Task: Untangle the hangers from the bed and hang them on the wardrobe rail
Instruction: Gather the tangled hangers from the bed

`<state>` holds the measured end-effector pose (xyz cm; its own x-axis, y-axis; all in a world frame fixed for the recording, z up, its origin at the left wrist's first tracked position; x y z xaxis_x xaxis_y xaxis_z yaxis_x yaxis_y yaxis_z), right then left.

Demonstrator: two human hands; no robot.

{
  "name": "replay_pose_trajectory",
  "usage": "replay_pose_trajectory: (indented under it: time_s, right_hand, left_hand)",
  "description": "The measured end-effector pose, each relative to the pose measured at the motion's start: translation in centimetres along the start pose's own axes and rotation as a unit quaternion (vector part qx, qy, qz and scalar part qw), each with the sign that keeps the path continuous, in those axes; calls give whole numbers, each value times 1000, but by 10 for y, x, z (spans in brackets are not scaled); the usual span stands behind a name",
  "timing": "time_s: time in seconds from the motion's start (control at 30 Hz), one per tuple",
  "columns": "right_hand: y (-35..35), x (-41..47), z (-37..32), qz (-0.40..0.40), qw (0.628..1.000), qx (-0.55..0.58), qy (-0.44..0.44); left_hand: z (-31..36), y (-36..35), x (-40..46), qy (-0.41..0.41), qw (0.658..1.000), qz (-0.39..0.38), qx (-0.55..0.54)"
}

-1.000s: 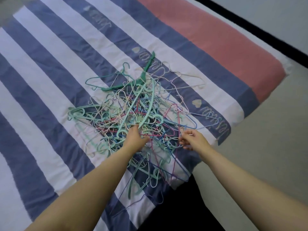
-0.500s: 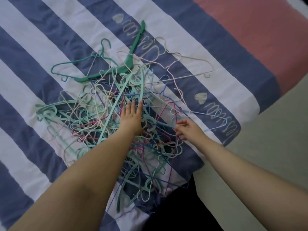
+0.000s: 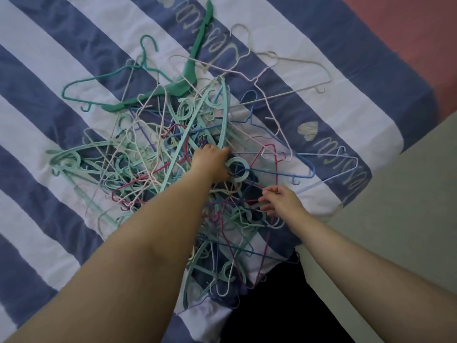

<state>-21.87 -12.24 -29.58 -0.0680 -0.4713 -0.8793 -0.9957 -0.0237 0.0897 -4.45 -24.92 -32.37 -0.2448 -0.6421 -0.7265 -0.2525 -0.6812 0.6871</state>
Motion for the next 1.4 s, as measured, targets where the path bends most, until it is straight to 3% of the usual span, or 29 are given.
replay_pose_trajectory:
  time_s: [0.27, 0.5, 0.67, 0.8, 0.97, 1.03, 1.23, 1.4]
  right_hand:
    - [9, -36, -18, 31, 999, 31, 30]
    - [-17, -104, -40, 6, 990, -29, 141]
    - [-31, -162, -67, 29, 975, 83, 204]
    - [-39, -204, -98, 9, 966, 168, 194]
    - [-48, -251, -137, -24, 946, 209, 247]
    - [-49, -272, -156, -3, 944, 155, 291]
    - [-42, -343, -201, 79, 914, 9, 399]
    - [-44, -372, -217, 94, 880, 83, 458]
  left_hand:
    - [-25, 31, -69, 11, 995, 89, -50]
    - [-41, 86, -179, 61, 967, 197, -150]
    - [-57, 112, -249, 63, 952, 217, -209]
    - [-68, 143, -297, 71, 930, 251, -258]
    - [-84, 172, -348, 67, 914, 277, -290]
    - [-92, 179, -367, 74, 903, 291, -308]
    - [-119, 202, -415, 72, 825, 340, -446]
    - [-145, 223, -459, 60, 741, 401, -535]
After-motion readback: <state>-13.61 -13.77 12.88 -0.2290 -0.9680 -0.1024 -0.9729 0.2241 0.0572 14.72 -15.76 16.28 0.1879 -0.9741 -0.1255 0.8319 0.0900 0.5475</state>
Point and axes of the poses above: each hand's wrist, its own x-axis towards the middle knuckle, its own y-axis out of the back of the hand, z = x × y, the point moved 3 cm from there along x, towards the middle knuckle, and after that the axes turned 3 degrees about y, right-handed, at the moved point
